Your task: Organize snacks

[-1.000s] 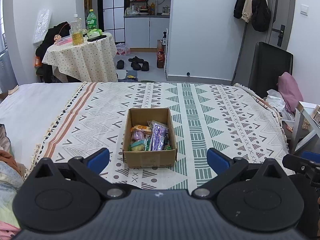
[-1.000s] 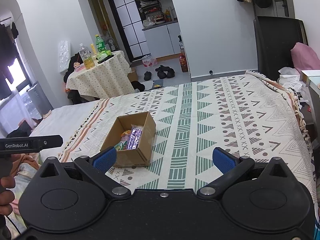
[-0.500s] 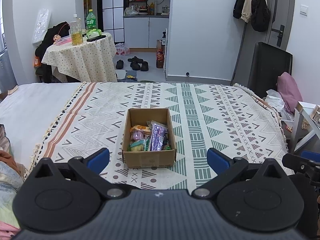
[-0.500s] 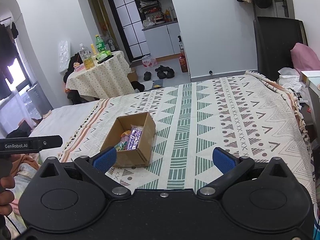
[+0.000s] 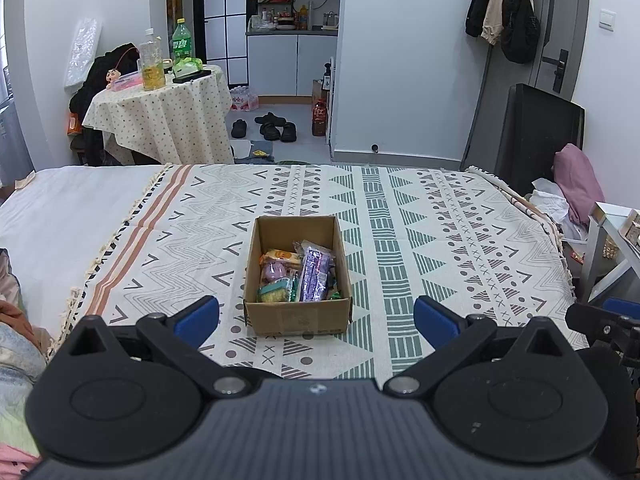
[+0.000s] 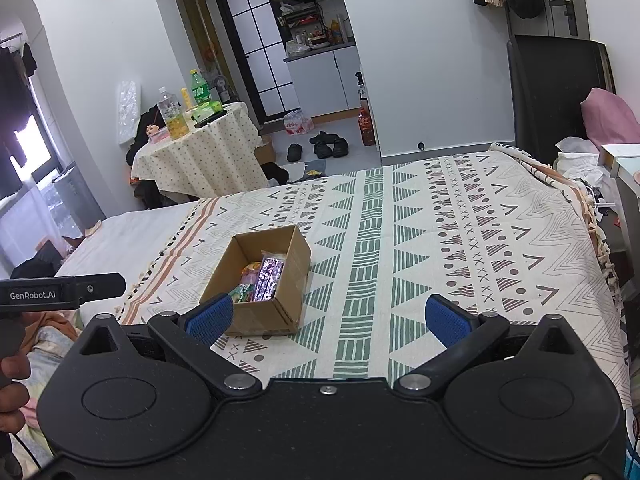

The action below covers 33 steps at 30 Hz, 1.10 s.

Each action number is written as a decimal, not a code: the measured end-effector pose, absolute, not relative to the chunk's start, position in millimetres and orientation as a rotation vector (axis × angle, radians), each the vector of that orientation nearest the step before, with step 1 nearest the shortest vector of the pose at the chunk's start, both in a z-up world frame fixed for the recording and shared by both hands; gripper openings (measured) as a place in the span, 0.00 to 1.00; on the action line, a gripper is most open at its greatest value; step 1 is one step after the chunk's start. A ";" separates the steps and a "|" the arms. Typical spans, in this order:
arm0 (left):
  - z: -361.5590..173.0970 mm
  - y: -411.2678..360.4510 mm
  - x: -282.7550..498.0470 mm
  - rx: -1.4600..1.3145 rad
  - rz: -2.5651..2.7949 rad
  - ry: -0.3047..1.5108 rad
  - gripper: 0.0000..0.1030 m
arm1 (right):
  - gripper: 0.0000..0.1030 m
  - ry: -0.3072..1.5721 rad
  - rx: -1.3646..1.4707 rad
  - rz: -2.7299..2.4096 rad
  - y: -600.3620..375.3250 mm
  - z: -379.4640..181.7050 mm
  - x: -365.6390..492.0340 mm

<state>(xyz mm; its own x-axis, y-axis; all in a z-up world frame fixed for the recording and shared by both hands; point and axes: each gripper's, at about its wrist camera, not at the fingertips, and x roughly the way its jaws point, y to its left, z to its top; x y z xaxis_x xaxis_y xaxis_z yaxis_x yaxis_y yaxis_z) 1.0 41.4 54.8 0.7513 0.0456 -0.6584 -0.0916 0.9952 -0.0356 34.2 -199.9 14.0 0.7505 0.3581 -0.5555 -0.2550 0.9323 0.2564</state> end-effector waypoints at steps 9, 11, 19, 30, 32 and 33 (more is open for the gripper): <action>52.5 45.8 1.2 -0.065 0.066 0.721 1.00 | 1.00 0.642 0.156 0.346 -198.4 17.3 37.3; 51.6 46.3 1.6 -0.066 0.065 0.721 1.00 | 1.00 0.643 0.151 0.349 -196.0 17.6 37.9; 48.5 46.3 3.2 -0.051 0.053 0.725 1.00 | 1.00 0.654 0.140 0.355 -190.8 14.9 42.2; 40.1 48.6 6.2 -0.040 0.047 0.734 1.00 | 1.00 0.666 0.131 0.351 -184.9 9.7 47.6; 38.7 49.7 6.7 -0.043 0.046 0.734 1.00 | 1.00 0.670 0.131 0.353 -184.0 8.9 49.3; 38.3 50.4 7.1 -0.044 0.047 0.734 1.00 | 1.00 0.670 0.129 0.353 -183.0 8.3 49.8</action>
<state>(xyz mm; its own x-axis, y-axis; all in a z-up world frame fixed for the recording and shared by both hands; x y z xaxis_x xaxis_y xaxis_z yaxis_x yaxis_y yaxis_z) 7.1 50.4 38.3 0.7413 0.0269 -0.6706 -0.0581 0.9980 -0.0242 49.8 -183.0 8.3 0.7267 0.3606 -0.5846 -0.2781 0.9327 0.2297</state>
